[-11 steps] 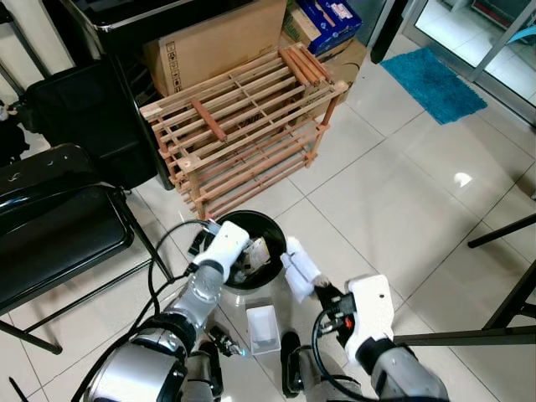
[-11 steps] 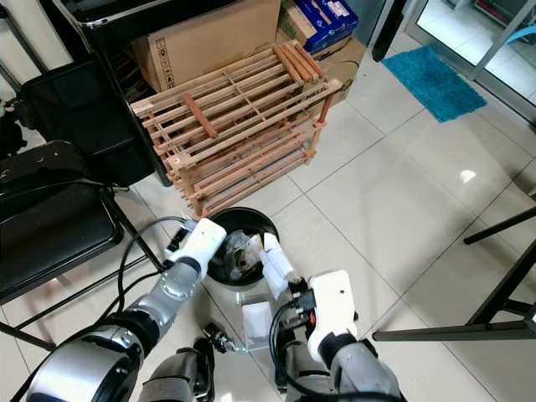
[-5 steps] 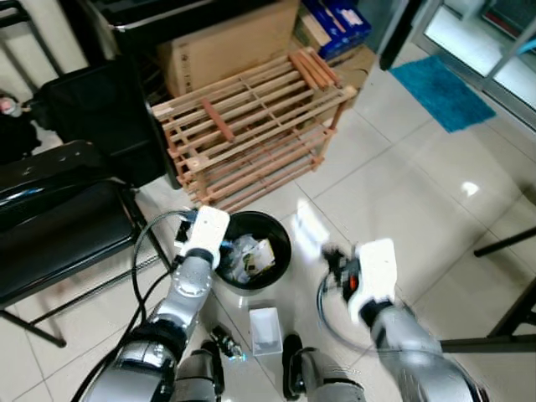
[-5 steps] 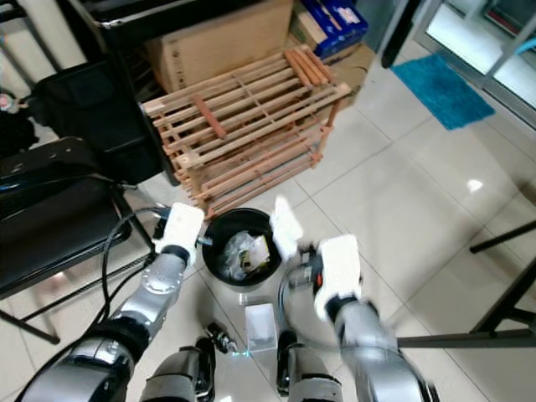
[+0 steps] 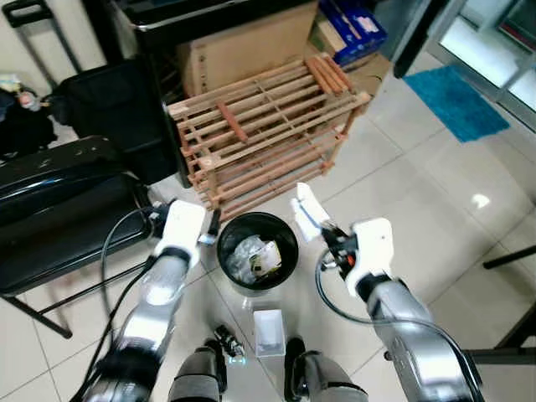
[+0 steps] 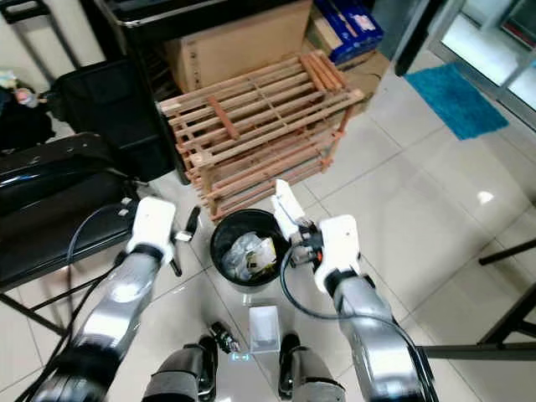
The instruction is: Picking trash to rubbish bin
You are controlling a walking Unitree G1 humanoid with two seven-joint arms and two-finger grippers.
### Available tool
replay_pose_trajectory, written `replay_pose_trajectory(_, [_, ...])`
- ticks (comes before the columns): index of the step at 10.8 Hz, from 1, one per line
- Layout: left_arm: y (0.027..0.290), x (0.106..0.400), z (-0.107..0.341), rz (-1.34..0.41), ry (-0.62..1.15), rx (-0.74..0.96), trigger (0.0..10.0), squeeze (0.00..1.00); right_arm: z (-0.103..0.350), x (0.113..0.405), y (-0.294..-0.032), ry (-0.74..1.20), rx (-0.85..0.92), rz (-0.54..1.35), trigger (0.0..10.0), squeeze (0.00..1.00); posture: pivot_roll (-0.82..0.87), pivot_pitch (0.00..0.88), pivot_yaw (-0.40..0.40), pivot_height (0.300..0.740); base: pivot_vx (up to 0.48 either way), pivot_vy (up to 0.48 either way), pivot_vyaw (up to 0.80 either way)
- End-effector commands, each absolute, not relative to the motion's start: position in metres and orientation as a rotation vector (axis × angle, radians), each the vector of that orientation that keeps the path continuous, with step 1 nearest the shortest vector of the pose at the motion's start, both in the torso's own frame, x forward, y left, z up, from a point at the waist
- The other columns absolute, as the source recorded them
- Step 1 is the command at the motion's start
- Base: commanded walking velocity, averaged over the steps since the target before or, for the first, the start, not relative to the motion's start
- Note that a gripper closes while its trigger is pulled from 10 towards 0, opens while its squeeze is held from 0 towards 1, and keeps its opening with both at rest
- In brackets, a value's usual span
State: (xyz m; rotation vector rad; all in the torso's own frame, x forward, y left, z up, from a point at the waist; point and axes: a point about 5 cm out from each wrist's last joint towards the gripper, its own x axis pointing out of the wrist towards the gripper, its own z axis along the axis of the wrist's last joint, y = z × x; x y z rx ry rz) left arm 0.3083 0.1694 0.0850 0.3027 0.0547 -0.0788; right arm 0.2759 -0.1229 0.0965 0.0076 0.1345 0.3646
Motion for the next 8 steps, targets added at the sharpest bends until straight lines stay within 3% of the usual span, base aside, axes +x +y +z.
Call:
replay_pose_trajectory(1, [0.171,0.301,0.083,-0.086,0.081,0.299,10.0,0.00,0.089,0.278,-0.126,0.156,0.010,0.379,10.0,0.00,0.29,0.303,-0.099,0.740,0.000,0.000,0.00])
replay_pose_trajectory(4, [0.179,0.269,0.092,-0.094,0.161,0.262,10.0,0.00,0.078,0.301,-0.119,0.196,-0.009,0.461,10.0,0.00,0.38,0.361,-0.134,0.740,0.000,0.000,0.00])
replay_pose_trajectory(8, [0.192,0.220,0.084,-0.215,0.429,0.264,10.0,0.00,0.068,0.324,-0.117,0.239,-0.060,0.519,10.0,0.00,0.51,0.430,-0.147,0.740,0.000,0.000,0.00])
